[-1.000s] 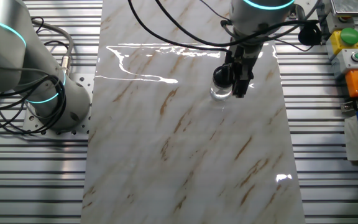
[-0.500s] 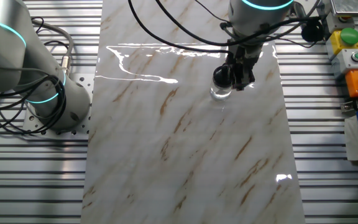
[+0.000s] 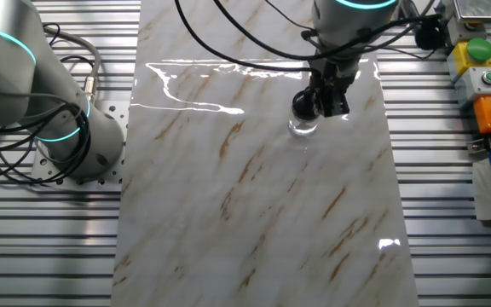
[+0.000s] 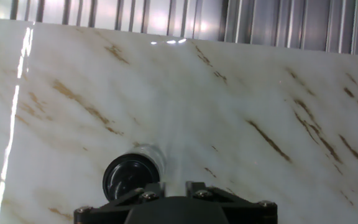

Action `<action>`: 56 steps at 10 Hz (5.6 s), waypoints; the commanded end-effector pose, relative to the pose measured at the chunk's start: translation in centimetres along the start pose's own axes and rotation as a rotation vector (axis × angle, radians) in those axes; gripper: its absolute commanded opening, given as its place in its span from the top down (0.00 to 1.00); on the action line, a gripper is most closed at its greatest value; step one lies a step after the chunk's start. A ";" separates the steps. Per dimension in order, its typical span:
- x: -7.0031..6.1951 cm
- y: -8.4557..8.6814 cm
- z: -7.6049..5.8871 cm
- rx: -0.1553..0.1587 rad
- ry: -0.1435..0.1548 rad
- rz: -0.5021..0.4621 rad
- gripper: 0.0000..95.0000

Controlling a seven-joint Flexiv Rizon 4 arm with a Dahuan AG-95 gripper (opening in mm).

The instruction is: Unscrew the lid from the jar

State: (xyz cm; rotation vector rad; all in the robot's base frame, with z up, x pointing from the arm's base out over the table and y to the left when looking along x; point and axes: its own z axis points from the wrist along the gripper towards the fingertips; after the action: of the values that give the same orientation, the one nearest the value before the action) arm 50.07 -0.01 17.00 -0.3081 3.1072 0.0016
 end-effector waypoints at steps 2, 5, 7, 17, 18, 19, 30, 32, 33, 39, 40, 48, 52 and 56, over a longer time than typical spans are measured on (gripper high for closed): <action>0.1 0.0 0.0 0.001 -0.007 0.009 1.00; 0.1 0.0 0.0 0.002 -0.003 0.004 1.00; 0.1 0.0 0.0 0.005 0.003 0.013 1.00; 0.1 0.0 0.0 -0.063 -0.005 -0.300 1.00; 0.1 0.0 0.0 -0.062 -0.005 -0.325 1.00; 0.1 0.0 0.0 -0.061 -0.005 -0.328 1.00; 0.3 0.1 0.0 -0.069 0.002 -0.392 1.00; 1.7 0.5 -0.4 -0.107 -0.012 -0.404 1.00; 2.5 0.7 -0.7 -0.110 -0.010 -0.411 1.00; 3.4 3.6 -2.0 -0.100 0.018 -0.452 0.80; 3.0 4.6 -2.4 -0.081 0.024 -0.455 0.80; 0.4 8.5 -2.2 0.056 0.021 -0.747 0.20; 0.6 7.9 -1.2 0.030 0.005 -0.816 0.00; 1.0 6.9 0.1 0.016 -0.006 -0.836 0.00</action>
State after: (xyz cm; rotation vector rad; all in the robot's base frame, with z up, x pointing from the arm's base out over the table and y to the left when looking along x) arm 47.66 6.35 16.69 -1.5472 2.7034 -0.0336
